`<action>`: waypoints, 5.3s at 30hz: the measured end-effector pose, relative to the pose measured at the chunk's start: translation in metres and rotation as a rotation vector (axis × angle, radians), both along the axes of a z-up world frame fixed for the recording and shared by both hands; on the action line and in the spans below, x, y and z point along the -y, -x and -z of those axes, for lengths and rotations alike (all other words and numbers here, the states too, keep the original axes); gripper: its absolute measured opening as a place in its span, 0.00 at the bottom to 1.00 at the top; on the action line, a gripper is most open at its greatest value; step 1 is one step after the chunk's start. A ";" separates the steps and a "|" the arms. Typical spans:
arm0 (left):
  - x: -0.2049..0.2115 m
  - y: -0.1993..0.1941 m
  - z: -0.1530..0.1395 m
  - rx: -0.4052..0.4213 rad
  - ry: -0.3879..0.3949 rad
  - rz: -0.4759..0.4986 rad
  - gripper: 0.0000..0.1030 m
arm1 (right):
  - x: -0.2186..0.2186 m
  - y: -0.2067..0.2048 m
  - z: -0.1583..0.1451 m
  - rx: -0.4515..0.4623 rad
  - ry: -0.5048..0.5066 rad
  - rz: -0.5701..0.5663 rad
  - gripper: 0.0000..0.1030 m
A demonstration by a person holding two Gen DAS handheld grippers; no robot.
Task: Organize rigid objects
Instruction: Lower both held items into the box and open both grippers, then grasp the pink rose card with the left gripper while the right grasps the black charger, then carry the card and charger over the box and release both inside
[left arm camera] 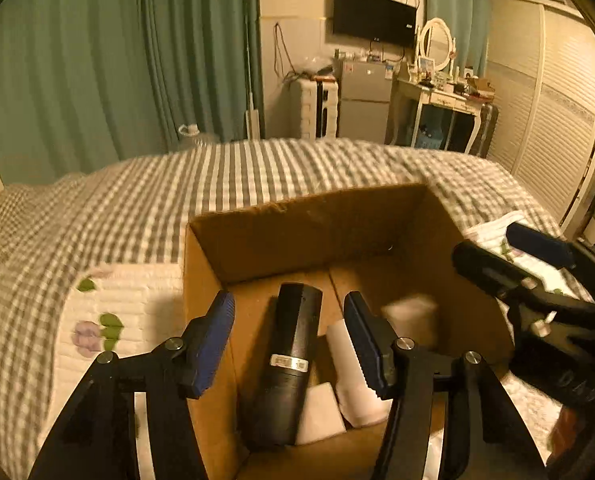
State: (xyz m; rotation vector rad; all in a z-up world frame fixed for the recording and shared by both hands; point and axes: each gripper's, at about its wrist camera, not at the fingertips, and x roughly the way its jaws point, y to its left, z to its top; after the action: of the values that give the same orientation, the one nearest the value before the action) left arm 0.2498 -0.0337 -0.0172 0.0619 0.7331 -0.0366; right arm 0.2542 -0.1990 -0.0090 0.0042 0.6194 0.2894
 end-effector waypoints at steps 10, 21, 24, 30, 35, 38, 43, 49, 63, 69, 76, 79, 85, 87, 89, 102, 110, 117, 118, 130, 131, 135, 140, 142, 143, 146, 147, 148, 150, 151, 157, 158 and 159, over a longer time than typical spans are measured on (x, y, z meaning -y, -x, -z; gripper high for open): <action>0.005 0.086 -0.077 0.070 0.020 0.003 0.60 | 0.029 0.102 -0.094 0.081 0.065 0.043 0.72; -0.026 0.155 -0.058 0.008 0.062 -0.064 0.64 | 0.031 0.179 -0.065 0.034 0.021 0.088 0.90; -0.032 0.158 -0.028 -0.043 0.056 -0.103 0.64 | 0.030 0.182 -0.036 -0.012 0.019 0.097 0.90; -0.027 0.157 0.041 -0.146 0.068 -0.116 0.64 | 0.032 0.162 0.036 -0.135 0.028 0.118 0.90; -0.008 0.152 0.094 -0.257 0.098 -0.095 0.64 | 0.037 0.143 0.073 -0.188 0.043 0.146 0.90; 0.003 0.144 0.124 -0.350 0.113 -0.083 0.64 | 0.042 0.135 0.084 -0.204 0.019 0.164 0.90; 0.009 0.142 0.136 -0.354 0.127 -0.079 0.67 | 0.040 0.127 0.093 -0.208 0.024 0.177 0.90; 0.019 0.144 0.134 -0.434 0.132 -0.048 0.71 | 0.034 0.125 0.096 -0.216 0.012 0.176 0.90; 0.014 0.155 0.117 -0.323 0.001 -0.038 0.65 | 0.028 0.137 0.087 -0.187 -0.010 0.138 0.90; -0.034 0.153 0.092 -0.239 0.016 -0.107 0.64 | 0.010 0.135 0.090 -0.180 -0.023 0.018 0.90; -0.044 0.149 0.077 -0.157 -0.021 -0.117 0.64 | -0.040 0.123 0.102 -0.204 0.028 -0.184 0.86; -0.042 0.145 0.076 -0.141 -0.061 -0.120 0.64 | -0.056 0.116 0.113 -0.235 0.054 -0.232 0.78; -0.048 0.142 0.082 -0.134 -0.069 -0.110 0.64 | -0.075 0.102 0.133 -0.297 0.071 -0.288 0.62; -0.049 0.142 0.083 -0.133 -0.061 -0.108 0.64 | -0.080 0.099 0.137 -0.301 0.092 -0.291 0.61; -0.051 0.141 0.084 -0.132 -0.049 -0.105 0.64 | -0.083 0.094 0.142 -0.319 0.103 -0.290 0.61; -0.039 0.156 0.054 -0.084 -0.051 -0.081 0.64 | -0.069 0.123 0.111 -0.213 0.095 -0.205 0.41; -0.031 0.159 -0.007 0.010 -0.044 -0.053 0.64 | -0.046 0.133 0.018 -0.043 0.040 -0.137 0.41; -0.020 0.120 -0.053 0.085 0.001 -0.020 0.64 | -0.033 0.113 -0.045 0.074 0.070 -0.104 0.41; -0.019 0.112 -0.057 0.099 0.004 -0.018 0.64 | -0.031 0.108 -0.050 0.084 0.069 -0.098 0.41; 0.003 0.005 -0.044 0.102 -0.018 0.016 0.64 | -0.019 -0.001 -0.054 0.102 0.018 -0.058 0.41; 0.005 0.000 -0.039 0.097 -0.023 0.020 0.64 | -0.021 -0.006 -0.051 0.098 0.020 -0.060 0.41; 0.009 -0.021 -0.010 0.051 -0.036 0.023 0.64 | -0.029 -0.033 -0.024 0.068 0.038 -0.069 0.41; 0.016 -0.032 0.023 -0.008 -0.038 0.034 0.64 | -0.030 -0.044 0.011 0.031 0.051 -0.075 0.41; 0.019 -0.031 0.028 -0.023 -0.050 0.040 0.64 | -0.029 -0.046 0.018 0.020 0.049 -0.090 0.41; 0.019 -0.030 0.031 -0.030 -0.055 0.039 0.65 | -0.028 -0.046 0.020 0.014 0.044 -0.092 0.41; 0.023 -0.024 0.027 -0.017 -0.060 0.042 0.66 | -0.020 -0.033 0.008 0.072 0.007 -0.062 0.44; 0.024 -0.021 0.023 -0.006 -0.064 0.041 0.67 | -0.017 -0.030 0.002 0.081 0.000 -0.048 0.59; 0.024 -0.017 0.017 -0.003 -0.064 0.042 0.67 | -0.014 -0.027 -0.004 0.087 -0.006 -0.035 0.66; 0.022 -0.010 0.004 0.001 -0.054 0.030 0.68 | -0.006 -0.015 -0.024 0.110 -0.009 -0.017 0.70; 0.020 -0.004 -0.007 0.010 -0.043 0.021 0.68 | -0.002 -0.008 -0.034 0.118 -0.002 -0.011 0.70; 0.014 0.042 -0.066 0.071 -0.027 0.007 0.68 | 0.007 0.050 -0.094 0.161 0.061 0.010 0.77; 0.012 0.048 -0.074 0.079 -0.031 0.009 0.68 | 0.007 0.060 -0.100 0.163 0.071 0.010 0.78; 0.010 0.058 -0.082 0.086 -0.036 0.011 0.68 | 0.006 0.070 -0.106 0.169 0.082 0.013 0.78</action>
State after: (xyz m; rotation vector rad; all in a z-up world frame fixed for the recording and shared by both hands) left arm 0.1917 -0.0441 0.0644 0.1009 0.6473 -0.0307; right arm 0.1838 -0.2054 0.0968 -0.0945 0.4629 0.2487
